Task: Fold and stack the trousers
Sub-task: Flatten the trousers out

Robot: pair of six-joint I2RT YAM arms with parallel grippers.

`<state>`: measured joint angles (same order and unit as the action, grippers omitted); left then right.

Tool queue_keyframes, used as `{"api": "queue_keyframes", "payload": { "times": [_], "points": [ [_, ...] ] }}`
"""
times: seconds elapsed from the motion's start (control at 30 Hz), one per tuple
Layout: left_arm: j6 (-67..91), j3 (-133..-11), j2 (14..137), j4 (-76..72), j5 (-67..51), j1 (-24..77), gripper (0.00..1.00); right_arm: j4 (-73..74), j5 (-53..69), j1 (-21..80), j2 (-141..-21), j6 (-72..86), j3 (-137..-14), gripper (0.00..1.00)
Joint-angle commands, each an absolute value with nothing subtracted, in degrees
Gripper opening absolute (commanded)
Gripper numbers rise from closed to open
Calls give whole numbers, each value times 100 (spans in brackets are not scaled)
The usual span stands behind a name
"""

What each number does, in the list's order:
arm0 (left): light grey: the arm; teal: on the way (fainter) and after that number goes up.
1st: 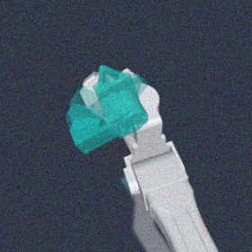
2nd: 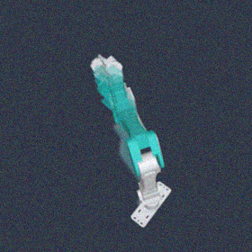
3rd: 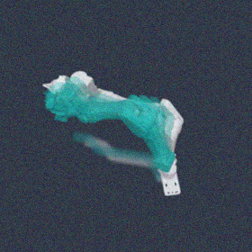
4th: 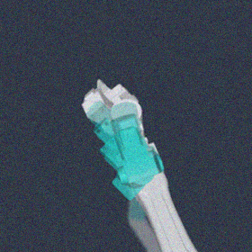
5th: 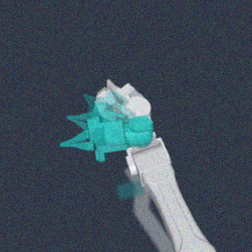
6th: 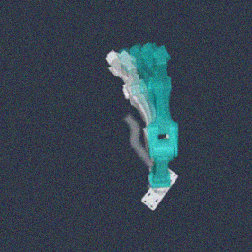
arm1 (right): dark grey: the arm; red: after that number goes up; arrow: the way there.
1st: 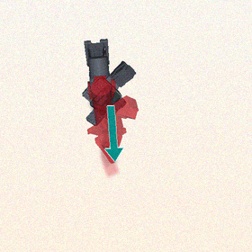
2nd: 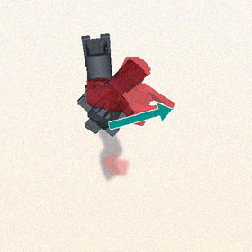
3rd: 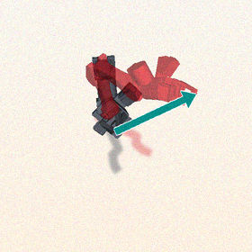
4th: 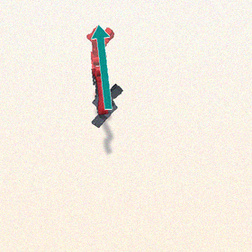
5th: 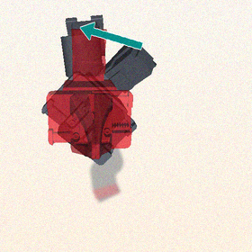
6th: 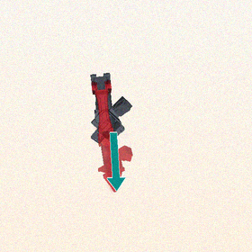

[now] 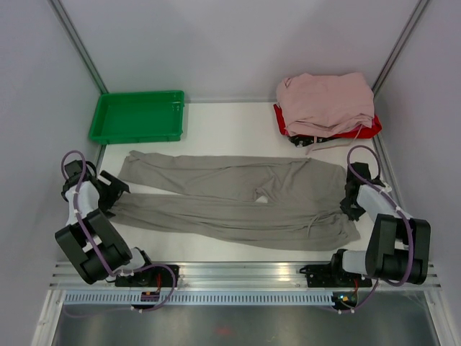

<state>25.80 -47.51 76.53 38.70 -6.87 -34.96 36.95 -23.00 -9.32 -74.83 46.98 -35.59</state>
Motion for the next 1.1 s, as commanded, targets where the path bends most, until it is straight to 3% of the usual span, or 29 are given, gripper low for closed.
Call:
{"api": "queue_keyframes", "payload": {
  "times": [0.0, 0.1, 0.3, 0.5, 0.57, 0.6, 0.7, 0.8, 1.07],
  "points": [
    [2329, -5036, 7769, 3806, -527, -3516, 100, 3735, -2794, -1369, -7734, 4237, -3814, 20],
    [2329, -5080, 7778, 3814, -414, -3516, 100, 3744, -2882, -1774, -7708, 4140, -3937, 22],
    [2495, -5019, 7814, 3911, -46, -3516, 100, 3683, -2901, -2258, -7848, 3842, -4297, 45],
    [3373, -4527, 7717, 3648, 11, -3735, 100, 3551, -2348, -2382, -8077, 3525, -4701, 48],
    [3585, -4308, 7717, 3551, -245, -3989, 98, 3402, -1832, -2382, -7859, 3358, -4851, 62],
    [3682, -4246, 7725, 3429, -385, -4138, 98, 3332, -1628, -2382, -7779, 3297, -4912, 74],
    [3700, -4157, 7796, 3297, -387, -4227, 94, 3322, -1108, -2382, -7515, 3349, -5079, 87],
    [3691, -4218, 7875, 3095, -430, -4236, 87, 3480, -967, -2373, -7444, 3314, -5352, 88],
    [3797, -4868, 8015, 3049, -501, -4245, 83, 3613, -914, -2355, -7137, 3156, -5458, 88]
  ]
}}
